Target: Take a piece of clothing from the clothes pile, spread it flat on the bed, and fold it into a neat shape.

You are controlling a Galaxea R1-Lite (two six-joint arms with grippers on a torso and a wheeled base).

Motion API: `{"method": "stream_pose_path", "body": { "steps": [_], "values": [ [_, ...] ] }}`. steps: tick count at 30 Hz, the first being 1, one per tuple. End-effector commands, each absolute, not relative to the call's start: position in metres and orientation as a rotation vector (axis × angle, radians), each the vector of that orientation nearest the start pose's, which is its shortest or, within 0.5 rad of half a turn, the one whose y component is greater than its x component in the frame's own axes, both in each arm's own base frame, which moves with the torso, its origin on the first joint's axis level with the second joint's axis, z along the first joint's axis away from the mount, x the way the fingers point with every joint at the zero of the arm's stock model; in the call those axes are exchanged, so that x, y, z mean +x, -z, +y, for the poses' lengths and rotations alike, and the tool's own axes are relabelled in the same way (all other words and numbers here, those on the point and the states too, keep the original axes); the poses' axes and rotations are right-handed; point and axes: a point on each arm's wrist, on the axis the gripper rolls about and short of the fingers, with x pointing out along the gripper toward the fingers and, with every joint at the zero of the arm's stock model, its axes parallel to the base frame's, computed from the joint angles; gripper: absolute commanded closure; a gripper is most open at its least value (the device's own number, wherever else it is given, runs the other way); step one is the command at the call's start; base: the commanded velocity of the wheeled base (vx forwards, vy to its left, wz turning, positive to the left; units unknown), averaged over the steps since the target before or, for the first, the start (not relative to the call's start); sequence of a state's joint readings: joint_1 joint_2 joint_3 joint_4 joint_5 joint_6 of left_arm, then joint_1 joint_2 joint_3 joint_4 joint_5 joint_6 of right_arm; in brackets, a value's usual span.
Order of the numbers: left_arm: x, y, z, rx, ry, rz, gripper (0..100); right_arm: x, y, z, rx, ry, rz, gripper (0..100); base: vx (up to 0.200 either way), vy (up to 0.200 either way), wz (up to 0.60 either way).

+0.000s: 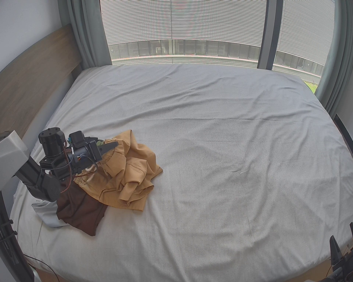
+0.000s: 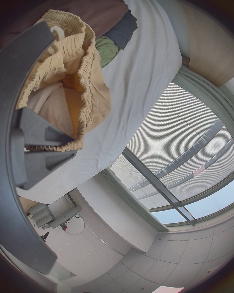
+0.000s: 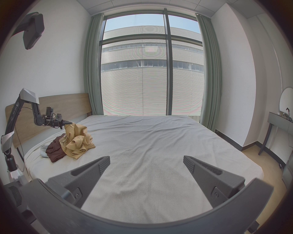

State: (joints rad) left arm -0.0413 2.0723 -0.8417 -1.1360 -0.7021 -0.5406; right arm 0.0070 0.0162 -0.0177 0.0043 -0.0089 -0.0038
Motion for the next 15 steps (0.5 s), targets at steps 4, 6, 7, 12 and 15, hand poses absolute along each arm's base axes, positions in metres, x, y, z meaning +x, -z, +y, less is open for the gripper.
{"method": "stream_pose_path", "body": {
  "steps": [4,6,7,12,15],
  "values": [
    [0.365,-0.123,-0.040,-0.597,0.716,0.247,100,-0.023,-0.076,0.000,-0.003,0.002,0.002,0,0.000,0.000,0.00],
    [0.363,-0.124,-0.042,-0.629,0.719,0.238,100,-0.023,-0.076,0.000,-0.003,0.002,0.002,0,0.000,0.000,0.00],
    [0.363,-0.125,-0.044,-0.643,0.725,0.237,100,-0.023,-0.076,0.000,-0.005,0.002,0.002,0,0.000,0.000,0.00],
    [0.361,-0.129,-0.051,-0.717,0.744,0.245,100,-0.023,-0.076,0.000,-0.005,0.002,0.002,0,0.000,0.000,0.00],
    [0.362,-0.131,-0.052,-0.773,0.721,0.243,100,-0.023,-0.076,0.000,-0.005,0.003,0.002,0,0.000,0.000,0.00]
  ]
}}
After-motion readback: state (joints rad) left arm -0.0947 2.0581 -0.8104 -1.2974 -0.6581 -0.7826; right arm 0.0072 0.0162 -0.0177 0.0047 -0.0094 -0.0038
